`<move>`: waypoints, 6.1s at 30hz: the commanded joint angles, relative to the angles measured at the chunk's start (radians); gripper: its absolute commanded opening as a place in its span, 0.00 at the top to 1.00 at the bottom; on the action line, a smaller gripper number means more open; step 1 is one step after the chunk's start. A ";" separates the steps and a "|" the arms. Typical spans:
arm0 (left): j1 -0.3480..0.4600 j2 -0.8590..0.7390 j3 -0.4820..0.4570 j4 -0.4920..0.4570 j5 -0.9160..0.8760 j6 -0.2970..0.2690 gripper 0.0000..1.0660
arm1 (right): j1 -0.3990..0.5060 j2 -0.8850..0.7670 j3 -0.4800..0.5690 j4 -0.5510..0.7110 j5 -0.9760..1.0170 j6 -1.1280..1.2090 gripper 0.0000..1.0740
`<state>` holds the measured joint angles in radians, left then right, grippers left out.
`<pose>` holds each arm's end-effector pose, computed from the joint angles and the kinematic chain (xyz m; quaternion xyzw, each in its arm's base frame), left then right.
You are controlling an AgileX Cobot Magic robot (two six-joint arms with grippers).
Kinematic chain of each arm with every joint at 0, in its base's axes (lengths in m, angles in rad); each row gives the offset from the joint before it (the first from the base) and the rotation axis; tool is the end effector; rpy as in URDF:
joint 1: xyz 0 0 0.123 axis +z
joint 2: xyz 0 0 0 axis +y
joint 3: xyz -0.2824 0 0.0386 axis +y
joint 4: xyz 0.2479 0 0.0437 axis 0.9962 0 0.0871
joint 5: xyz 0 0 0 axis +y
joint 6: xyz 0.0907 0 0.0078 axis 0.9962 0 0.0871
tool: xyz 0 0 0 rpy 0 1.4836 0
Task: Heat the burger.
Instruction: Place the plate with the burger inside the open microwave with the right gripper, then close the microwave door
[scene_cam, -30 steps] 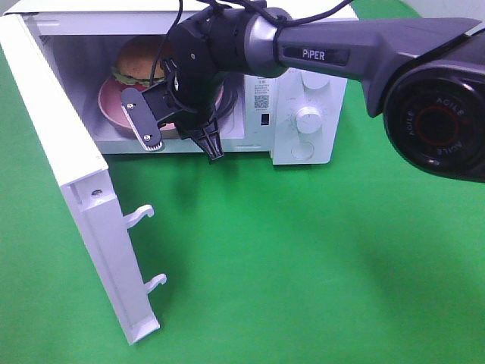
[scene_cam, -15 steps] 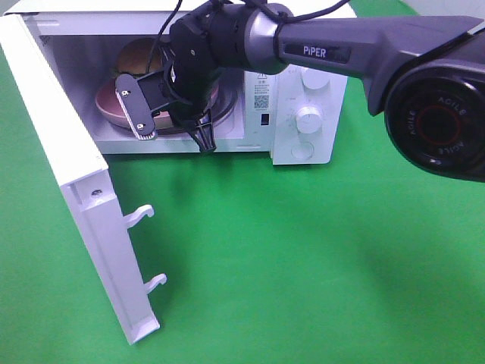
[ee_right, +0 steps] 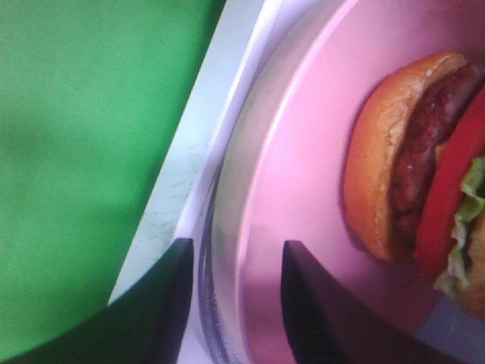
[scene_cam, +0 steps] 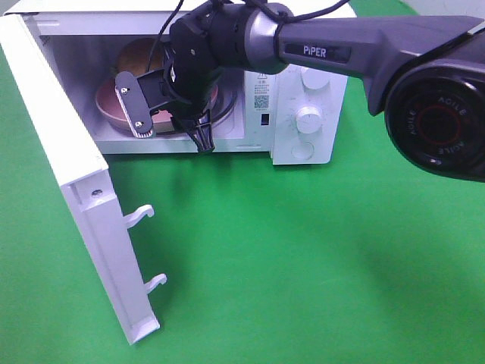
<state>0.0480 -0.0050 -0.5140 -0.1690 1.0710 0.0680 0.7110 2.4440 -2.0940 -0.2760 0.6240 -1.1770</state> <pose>-0.0077 -0.0138 0.2811 0.0130 0.8478 -0.0538 0.5274 0.4240 0.3460 0.1622 -0.8016 0.4840 -0.1868 0.2971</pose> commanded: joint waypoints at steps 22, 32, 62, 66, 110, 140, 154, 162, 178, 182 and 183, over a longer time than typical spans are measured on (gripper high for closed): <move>0.000 -0.016 0.000 -0.001 -0.004 -0.002 0.06 | 0.004 -0.218 0.341 -0.012 -0.207 0.021 0.24; 0.000 -0.016 0.000 -0.001 -0.004 -0.002 0.06 | 0.004 -0.335 0.546 -0.010 -0.312 0.031 0.27; 0.000 -0.016 0.000 -0.001 -0.004 -0.002 0.06 | 0.004 -0.748 1.092 -0.005 -0.402 0.716 0.29; 0.000 -0.016 0.000 -0.001 -0.004 -0.002 0.06 | 0.004 -0.813 1.143 0.000 -0.384 0.842 0.29; 0.000 -0.016 0.000 -0.001 -0.004 -0.002 0.06 | -0.021 -1.480 1.399 0.124 0.290 1.310 0.29; 0.000 -0.016 0.000 -0.001 -0.004 -0.002 0.06 | -0.619 -2.331 1.592 0.125 0.329 1.307 0.29; 0.000 -0.014 0.000 -0.001 -0.005 -0.002 0.06 | -0.691 -2.476 1.600 0.127 0.336 1.309 0.29; 0.000 -0.011 0.000 -0.001 -0.005 -0.002 0.06 | -0.691 -2.476 1.600 0.126 0.336 1.309 0.29; 0.000 -0.011 0.000 -0.001 -0.005 -0.002 0.06 | -0.691 -2.476 1.600 0.126 0.336 1.309 0.29; 0.000 -0.011 0.000 -0.001 -0.005 -0.002 0.06 | -0.691 -2.476 1.600 0.126 0.336 1.309 0.29; 0.000 -0.011 0.000 -0.001 -0.005 -0.002 0.06 | -0.691 -2.476 1.600 0.126 0.336 1.309 0.29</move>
<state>0.0480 -0.0050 -0.5140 -0.1690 1.0710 0.0680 0.0240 -0.0040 -0.4950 -0.1450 0.9620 0.1290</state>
